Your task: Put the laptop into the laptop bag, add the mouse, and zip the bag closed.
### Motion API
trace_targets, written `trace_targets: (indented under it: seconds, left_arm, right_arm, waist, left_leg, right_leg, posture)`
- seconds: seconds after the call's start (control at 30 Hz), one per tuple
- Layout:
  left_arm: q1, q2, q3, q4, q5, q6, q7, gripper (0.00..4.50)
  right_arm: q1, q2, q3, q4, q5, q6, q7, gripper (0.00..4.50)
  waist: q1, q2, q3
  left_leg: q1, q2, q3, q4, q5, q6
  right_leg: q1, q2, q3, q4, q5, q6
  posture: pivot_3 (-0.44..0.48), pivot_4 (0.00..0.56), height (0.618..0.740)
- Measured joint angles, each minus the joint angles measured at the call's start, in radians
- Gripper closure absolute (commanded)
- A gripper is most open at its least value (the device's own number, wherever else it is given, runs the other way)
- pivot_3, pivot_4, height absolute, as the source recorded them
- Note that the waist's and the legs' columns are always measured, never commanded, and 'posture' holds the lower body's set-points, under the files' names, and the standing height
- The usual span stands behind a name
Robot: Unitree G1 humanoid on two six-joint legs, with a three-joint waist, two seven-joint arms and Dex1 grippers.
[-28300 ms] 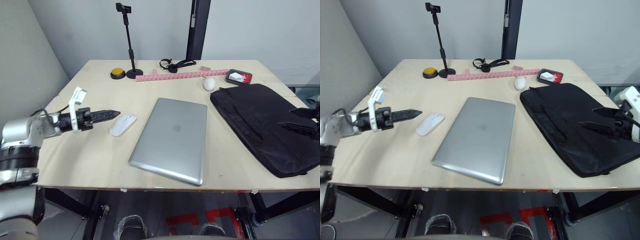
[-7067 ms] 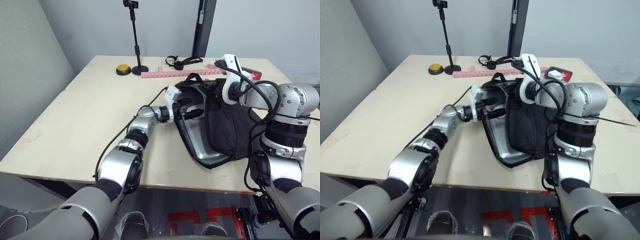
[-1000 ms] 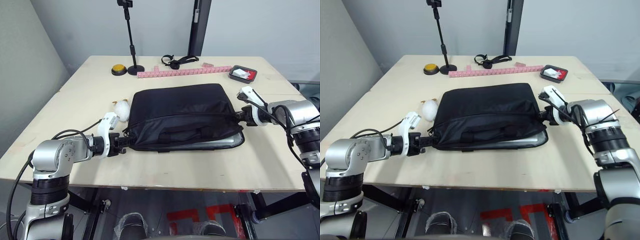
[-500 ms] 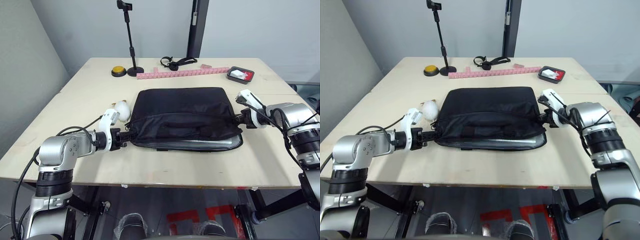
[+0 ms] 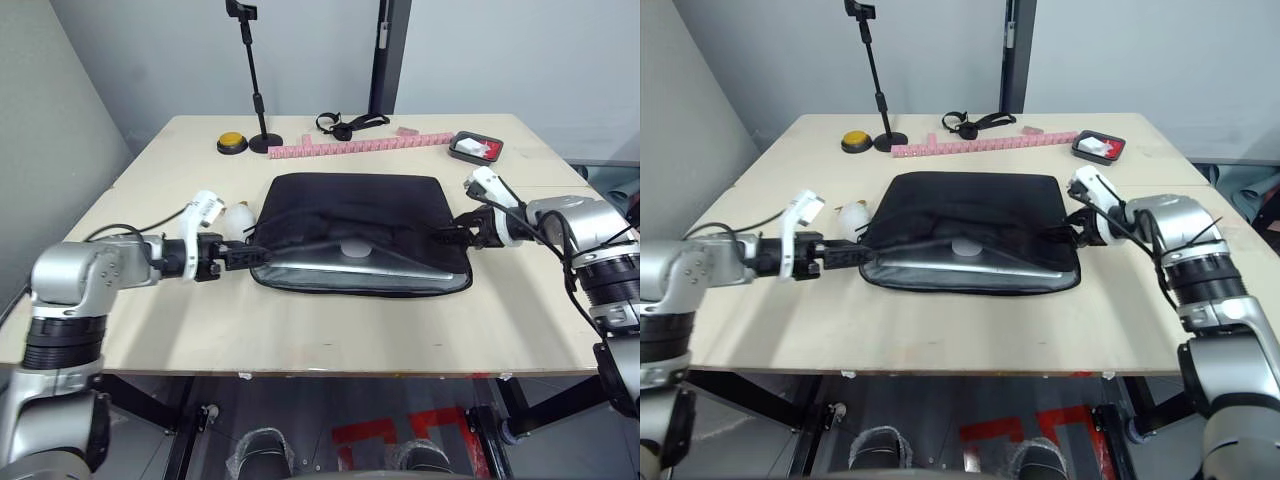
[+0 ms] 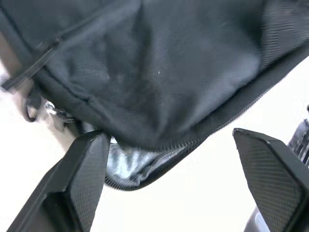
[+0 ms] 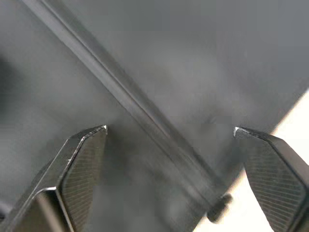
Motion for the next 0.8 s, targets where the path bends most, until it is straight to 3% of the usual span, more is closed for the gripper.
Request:
trace_targets:
  seconds: [0.17, 0.3, 0.43, 0.7, 0.8]
  left_arm:
    - [0.116, 0.138, 0.038, -0.008, 0.005, -0.216, -0.175, 0.22]
    - [0.158, 0.165, 0.135, 0.011, 0.008, -0.414, -0.27, 0.22]
    - [0.156, 0.165, 0.249, 0.062, -0.031, -0.507, -0.325, 0.22]
    - [0.185, 0.238, 0.274, 0.229, 0.03, -0.702, -0.448, 0.22]
    - [0.194, 0.26, 0.236, 0.26, 0.071, -0.768, -0.497, 0.22]
  right_arm:
    - [0.051, -0.115, -0.137, -0.15, 0.1, -0.047, 0.104, 0.01]
    - [0.203, -0.146, -0.258, -0.287, 0.189, -0.124, 0.175, 0.01]
    - [0.269, -0.145, -0.344, -0.364, 0.272, -0.144, 0.188, 0.01]
    - [0.28, -0.143, -0.332, -0.391, 0.329, -0.147, 0.184, 0.01]
    - [0.242, -0.126, -0.296, -0.34, 0.324, -0.145, 0.168, 0.86]
  waist:
    - [0.017, -0.001, 0.0]
    - [0.014, -0.002, -0.001]
    - [0.005, -0.001, -0.002]
    - [0.0, -0.001, -0.003]
    - [0.001, -0.001, -0.003]
  left_leg:
    - [0.0, 0.0, -0.001, -0.001, 0.0, 0.0]
    - [0.001, 0.0, -0.001, 0.0, 0.0, 0.0]
    - [0.006, 0.0, 0.001, 0.001, 0.0, 0.0]
    - [0.007, 0.0, 0.002, 0.001, -0.001, 0.0]
    - [0.007, 0.0, 0.002, 0.0, 0.0, 0.0]
  right_leg:
    - [0.002, 0.0, -0.001, -0.002, -0.001, -0.002]
    - [0.002, 0.0, -0.001, 0.0, -0.001, -0.003]
    - [0.002, 0.0, 0.002, 0.004, -0.001, -0.003]
    - [0.002, 0.0, 0.003, 0.004, -0.001, -0.003]
    - [0.002, 0.0, 0.003, 0.003, -0.001, -0.004]
  posture:
    - [0.0, 0.15, 0.74]
    - [0.0, 0.15, 0.74]
    - [0.0, 0.15, 0.74]
    - [0.0, 0.15, 0.74]
    - [0.0, 0.15, 0.74]
